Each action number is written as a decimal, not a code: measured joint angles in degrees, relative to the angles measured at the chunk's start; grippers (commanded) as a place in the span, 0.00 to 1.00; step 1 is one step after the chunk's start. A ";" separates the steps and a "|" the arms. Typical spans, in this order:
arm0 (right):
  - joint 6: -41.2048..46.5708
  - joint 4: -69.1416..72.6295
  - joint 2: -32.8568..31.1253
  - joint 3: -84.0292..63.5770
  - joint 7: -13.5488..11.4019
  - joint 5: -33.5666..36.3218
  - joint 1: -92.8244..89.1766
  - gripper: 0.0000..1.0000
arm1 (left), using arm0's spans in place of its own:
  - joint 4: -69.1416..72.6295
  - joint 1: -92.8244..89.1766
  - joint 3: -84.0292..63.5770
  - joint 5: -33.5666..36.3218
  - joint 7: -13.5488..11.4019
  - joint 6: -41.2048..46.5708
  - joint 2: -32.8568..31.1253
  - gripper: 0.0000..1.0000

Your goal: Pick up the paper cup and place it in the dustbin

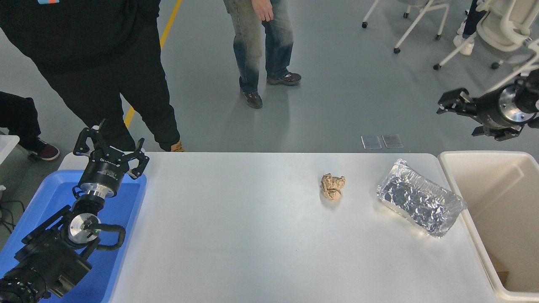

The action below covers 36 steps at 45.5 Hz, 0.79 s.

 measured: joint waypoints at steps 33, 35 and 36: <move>9.75 12.55 5.96 -1.51 -0.08 -3.88 16.33 1.00 | 0.01 0.00 0.01 0.01 -0.03 0.07 0.00 0.99; 9.81 12.66 6.36 -1.76 -0.09 -4.12 16.24 1.00 | 0.01 0.00 0.01 0.01 -0.03 0.07 0.00 0.99; 9.83 12.72 6.63 -1.93 -0.10 -4.30 16.07 1.00 | 0.01 0.00 0.01 0.01 -0.03 0.07 0.00 0.99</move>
